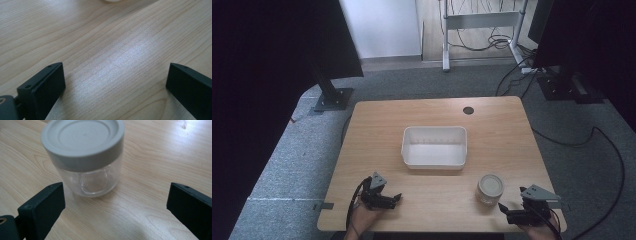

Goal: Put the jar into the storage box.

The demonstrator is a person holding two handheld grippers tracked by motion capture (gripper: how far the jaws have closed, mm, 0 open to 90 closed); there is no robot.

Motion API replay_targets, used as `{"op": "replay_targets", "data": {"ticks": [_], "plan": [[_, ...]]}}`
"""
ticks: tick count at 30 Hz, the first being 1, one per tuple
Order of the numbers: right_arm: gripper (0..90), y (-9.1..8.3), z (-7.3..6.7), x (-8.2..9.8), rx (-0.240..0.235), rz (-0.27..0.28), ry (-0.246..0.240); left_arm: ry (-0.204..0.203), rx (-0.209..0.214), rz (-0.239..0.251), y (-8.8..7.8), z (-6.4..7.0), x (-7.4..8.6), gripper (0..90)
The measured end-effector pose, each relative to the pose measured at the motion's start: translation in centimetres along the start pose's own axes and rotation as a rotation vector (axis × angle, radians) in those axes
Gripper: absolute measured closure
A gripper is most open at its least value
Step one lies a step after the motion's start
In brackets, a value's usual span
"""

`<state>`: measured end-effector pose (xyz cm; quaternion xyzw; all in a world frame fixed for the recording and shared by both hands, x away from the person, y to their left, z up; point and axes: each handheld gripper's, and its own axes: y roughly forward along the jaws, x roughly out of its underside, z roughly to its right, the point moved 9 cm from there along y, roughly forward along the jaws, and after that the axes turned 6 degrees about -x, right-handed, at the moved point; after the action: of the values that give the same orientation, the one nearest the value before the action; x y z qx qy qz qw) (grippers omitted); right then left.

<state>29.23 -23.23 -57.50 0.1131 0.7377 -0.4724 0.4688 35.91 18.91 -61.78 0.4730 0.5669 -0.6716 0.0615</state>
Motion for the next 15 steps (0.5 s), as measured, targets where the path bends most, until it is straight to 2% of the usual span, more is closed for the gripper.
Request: {"op": "replay_targets", "data": {"ticks": [15], "plan": [[0.0, 0.1, -1.8, -2.3, -0.042, 0.042, -0.028, -0.003, -0.005, 0.001, 0.0, 0.0, 0.0, 2.0]]}}
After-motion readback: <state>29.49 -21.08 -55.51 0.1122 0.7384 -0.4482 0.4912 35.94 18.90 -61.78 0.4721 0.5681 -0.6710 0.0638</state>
